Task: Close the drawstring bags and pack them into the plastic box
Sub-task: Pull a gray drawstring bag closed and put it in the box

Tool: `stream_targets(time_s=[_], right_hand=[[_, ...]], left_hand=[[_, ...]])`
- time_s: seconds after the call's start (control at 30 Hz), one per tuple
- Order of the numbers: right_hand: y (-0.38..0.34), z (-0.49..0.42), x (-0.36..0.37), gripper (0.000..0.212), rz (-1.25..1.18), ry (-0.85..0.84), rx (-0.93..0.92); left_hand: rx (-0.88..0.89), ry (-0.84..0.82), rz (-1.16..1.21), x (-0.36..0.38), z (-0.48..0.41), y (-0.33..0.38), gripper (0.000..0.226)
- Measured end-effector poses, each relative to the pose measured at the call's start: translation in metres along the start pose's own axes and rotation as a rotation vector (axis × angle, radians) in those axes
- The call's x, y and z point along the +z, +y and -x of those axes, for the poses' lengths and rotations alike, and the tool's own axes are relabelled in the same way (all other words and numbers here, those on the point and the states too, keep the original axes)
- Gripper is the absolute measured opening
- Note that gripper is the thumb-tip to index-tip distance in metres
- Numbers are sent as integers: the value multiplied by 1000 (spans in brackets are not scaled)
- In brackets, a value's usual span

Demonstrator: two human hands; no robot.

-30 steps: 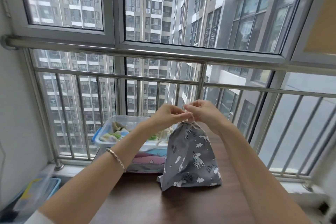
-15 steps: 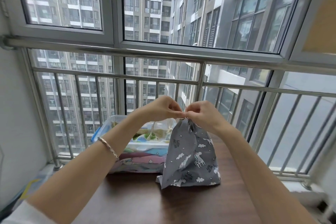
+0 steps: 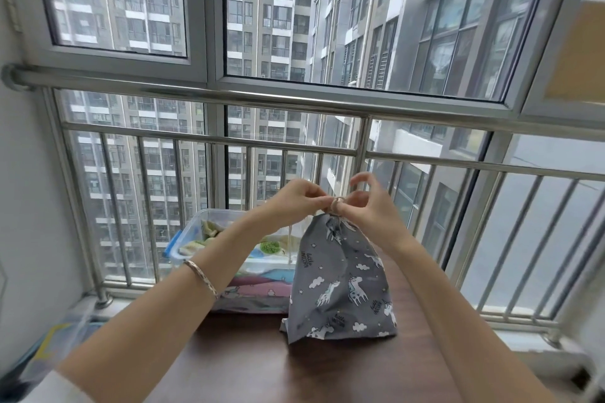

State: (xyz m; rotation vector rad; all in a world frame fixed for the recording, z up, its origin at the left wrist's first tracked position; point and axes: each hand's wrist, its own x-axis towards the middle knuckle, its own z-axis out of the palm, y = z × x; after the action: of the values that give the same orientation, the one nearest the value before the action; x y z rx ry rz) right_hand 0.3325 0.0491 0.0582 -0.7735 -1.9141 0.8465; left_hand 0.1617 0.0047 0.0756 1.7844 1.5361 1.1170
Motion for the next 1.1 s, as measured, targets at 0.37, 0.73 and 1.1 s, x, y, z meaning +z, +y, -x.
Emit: stream_targets(time_s=[0.37,0.73,1.1], right_hand=[[9,-5,1,18,213,183,-200],[8,-2,-8,16,51,18,-99],[20,-23,-27,37,-165,-367,347]], left_hand=[[-124,1,142,4,-4,4,27],[-54,-7,65,1,-1,9,23],[231,233,-507,5,4,-12,13]])
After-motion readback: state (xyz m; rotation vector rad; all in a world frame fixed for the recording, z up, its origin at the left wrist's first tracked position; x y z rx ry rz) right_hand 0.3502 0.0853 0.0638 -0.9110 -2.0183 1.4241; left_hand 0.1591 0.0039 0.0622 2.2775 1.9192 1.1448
